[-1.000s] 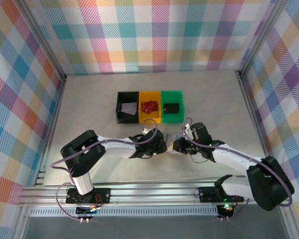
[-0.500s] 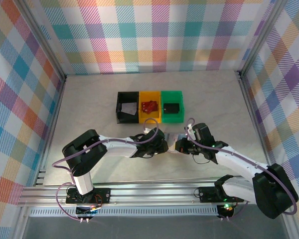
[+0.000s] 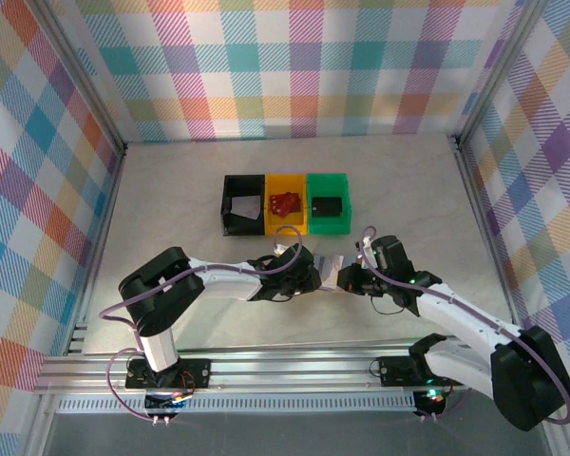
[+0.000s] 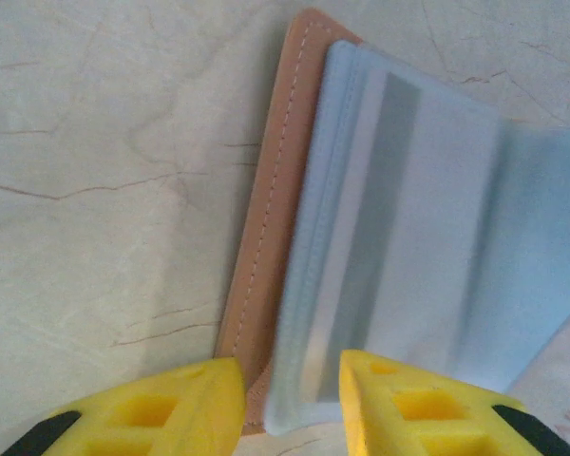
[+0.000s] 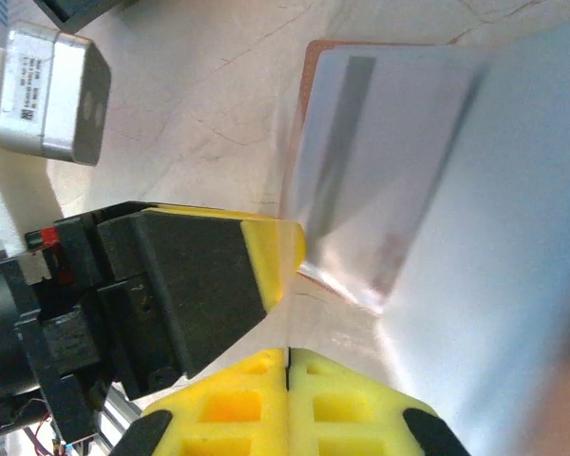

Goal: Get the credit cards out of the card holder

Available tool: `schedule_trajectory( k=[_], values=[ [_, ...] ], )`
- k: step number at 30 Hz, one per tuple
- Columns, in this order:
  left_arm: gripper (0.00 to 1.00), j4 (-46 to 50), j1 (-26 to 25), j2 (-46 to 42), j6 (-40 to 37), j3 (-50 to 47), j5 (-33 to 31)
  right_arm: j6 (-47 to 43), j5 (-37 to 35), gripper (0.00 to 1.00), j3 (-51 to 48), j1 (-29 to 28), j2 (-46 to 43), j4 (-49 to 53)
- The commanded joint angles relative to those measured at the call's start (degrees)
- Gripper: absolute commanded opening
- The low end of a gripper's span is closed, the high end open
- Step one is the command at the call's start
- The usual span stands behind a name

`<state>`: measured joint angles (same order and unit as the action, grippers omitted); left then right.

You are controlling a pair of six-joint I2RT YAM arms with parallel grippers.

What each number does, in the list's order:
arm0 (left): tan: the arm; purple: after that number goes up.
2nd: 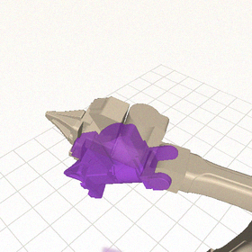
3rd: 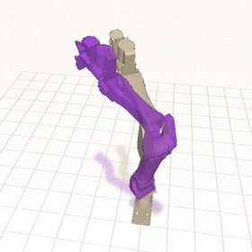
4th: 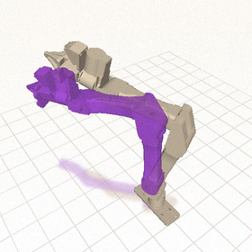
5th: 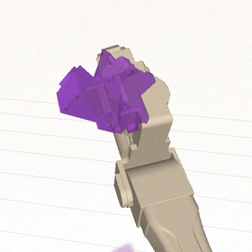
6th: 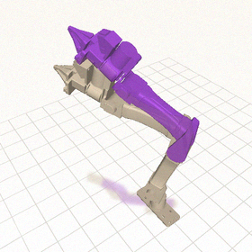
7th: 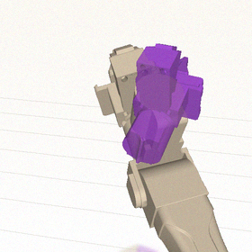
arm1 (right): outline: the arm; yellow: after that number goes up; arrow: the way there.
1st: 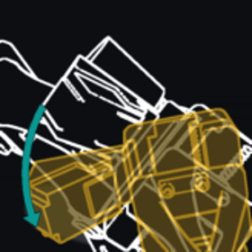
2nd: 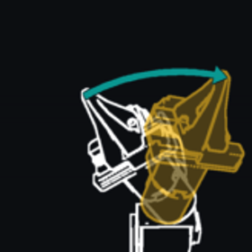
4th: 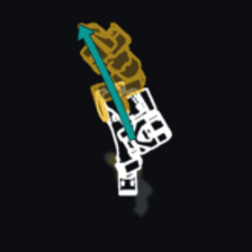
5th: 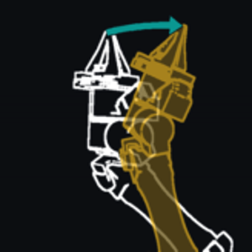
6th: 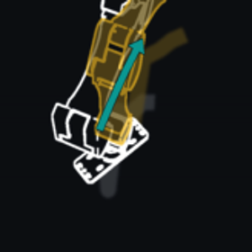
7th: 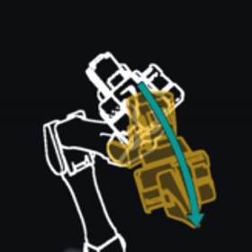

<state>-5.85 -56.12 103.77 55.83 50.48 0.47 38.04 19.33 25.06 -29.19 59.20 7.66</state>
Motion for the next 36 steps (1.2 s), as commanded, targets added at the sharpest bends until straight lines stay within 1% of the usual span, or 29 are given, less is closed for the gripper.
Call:
schedule_trajectory(
  k=[1,5,10,17,22,30,36],
  values=[
    [0.37,6.6,-1.5,9.6,1.1,-3.6,6.5,-1.4,0.1,0.0,0.5,0.4,-1.3,1.5],
    [0.37,6.6,-1.5,9.5,1.4,-3.7,6.4,-1.4,-0.3,0.0,0.3,0.5,-2.6,2.6],
    [0.37,6.0,-1.5,8.0,1.9,-4.4,6.9,-1.4,-1.9,0.0,0.5,1.0,-6.5,5.0],
    [0.37,6.6,-1.5,1.4,3.0,-6.7,6.4,-1.7,-3.2,0.0,2.1,2.0,-13.7,9.5],
    [0.37,8.0,-1.5,-5.9,3.8,-8.3,4.3,-1.8,-2.9,0.0,2.1,2.6,-17.5,10.4],
    [0.39,13.2,-1.5,-20.9,3.8,-9.3,-3.2,-0.9,-1.0,0.0,1.7,3.5,-20.1,9.8],
    [0.41,12.4,-1.5,-31.1,3.4,-11.3,-6.9,0.1,1.9,0.0,1.6,4.3,-21.1,8.7]
  ],
)
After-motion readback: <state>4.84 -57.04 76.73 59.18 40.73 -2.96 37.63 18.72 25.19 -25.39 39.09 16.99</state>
